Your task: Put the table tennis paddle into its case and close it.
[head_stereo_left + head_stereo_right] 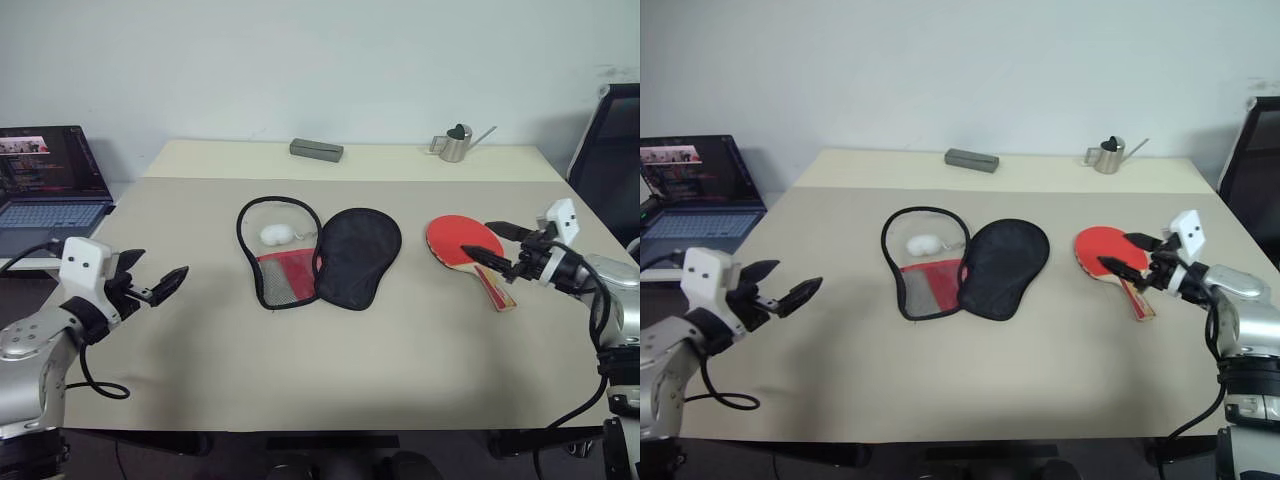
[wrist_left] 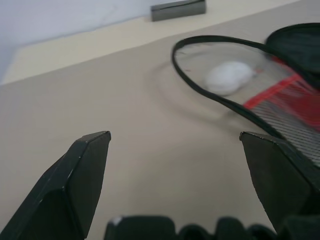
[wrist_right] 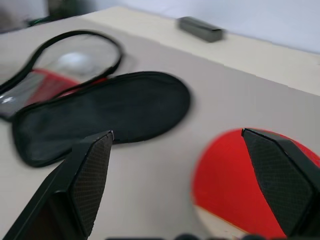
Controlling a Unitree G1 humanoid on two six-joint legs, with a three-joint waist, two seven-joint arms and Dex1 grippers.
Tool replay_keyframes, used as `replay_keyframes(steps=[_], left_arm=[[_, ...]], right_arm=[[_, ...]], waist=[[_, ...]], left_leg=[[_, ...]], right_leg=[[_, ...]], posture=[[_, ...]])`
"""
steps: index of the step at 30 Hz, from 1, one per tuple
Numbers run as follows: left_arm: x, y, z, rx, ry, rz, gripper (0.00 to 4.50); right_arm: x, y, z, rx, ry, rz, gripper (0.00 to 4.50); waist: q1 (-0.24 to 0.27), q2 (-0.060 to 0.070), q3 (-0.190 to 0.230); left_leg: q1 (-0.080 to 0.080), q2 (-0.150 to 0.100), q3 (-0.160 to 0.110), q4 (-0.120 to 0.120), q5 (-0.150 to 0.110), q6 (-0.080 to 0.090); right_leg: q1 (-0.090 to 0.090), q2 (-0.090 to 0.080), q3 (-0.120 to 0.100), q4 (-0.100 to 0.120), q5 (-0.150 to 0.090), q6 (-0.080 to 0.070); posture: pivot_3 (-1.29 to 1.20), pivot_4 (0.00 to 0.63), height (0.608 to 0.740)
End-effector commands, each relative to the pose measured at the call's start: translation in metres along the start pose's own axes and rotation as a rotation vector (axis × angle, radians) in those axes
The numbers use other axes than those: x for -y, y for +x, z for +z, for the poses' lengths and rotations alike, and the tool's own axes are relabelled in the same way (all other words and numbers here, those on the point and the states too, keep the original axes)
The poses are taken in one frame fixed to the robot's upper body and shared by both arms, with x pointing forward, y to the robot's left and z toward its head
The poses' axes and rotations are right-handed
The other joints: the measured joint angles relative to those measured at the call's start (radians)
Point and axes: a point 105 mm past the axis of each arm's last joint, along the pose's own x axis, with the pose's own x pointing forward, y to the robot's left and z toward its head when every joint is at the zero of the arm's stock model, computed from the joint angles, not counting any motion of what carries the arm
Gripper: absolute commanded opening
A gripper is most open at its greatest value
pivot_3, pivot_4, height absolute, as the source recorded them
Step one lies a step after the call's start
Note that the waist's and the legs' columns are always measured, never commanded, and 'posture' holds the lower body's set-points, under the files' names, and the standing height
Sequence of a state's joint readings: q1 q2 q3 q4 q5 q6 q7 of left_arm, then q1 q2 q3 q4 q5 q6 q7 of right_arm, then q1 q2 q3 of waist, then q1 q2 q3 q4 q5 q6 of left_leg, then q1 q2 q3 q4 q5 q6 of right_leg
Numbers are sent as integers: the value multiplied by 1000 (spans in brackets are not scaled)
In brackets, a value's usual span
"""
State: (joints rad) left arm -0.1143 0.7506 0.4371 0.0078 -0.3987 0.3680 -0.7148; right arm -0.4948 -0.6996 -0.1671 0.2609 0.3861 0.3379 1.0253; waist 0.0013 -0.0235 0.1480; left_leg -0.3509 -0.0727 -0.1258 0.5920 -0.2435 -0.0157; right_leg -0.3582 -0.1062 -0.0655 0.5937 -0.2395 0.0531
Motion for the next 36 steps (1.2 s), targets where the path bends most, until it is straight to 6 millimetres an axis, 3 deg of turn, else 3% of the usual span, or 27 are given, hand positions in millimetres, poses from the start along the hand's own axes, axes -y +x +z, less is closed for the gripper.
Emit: replay_keyframes(steps=[1,10,15,26,30,36], left_arm=[[8,8,4,28,-14,-32,4500],[20,18,1,35,-56,-56,4500],[20,9,15,60,-24,-84,4500],[57,-2,56,120,-53,-383,4500],[53,-4,63,120,-31,-425,4500],[48,-3,69,124,-9,-437,4500]], right_arm=[[-19,11,19,54,-34,68,4488],[-43,26,20,64,53,84,4488],[-53,47,5,17,161,40,4488],[-74,83,-6,-92,316,104,4488],[-78,103,-21,-171,364,80,4488],[-68,124,-40,-237,372,-16,4488]], waist=[[0,0,0],[3,-4,-2],[2,-3,-2],[-2,-3,-2],[-3,-2,-2],[-4,-2,-2]], left_leg=[[0,0,0,0,0,0],[-6,0,0,0,2,4],[-6,0,0,0,2,4],[-8,-1,-1,0,3,4],[-8,0,-1,0,3,4],[-8,0,-1,0,3,4]], right_leg=[[0,0,0,0,0,0],[-11,0,0,0,1,1],[-12,0,1,1,1,2],[-14,2,1,1,1,2],[-14,3,1,2,1,1],[-15,7,2,2,1,1]], posture=[[0,150,740],[0,150,740],[0,150,740],[0,150,740],[0,150,740],[0,150,740]])
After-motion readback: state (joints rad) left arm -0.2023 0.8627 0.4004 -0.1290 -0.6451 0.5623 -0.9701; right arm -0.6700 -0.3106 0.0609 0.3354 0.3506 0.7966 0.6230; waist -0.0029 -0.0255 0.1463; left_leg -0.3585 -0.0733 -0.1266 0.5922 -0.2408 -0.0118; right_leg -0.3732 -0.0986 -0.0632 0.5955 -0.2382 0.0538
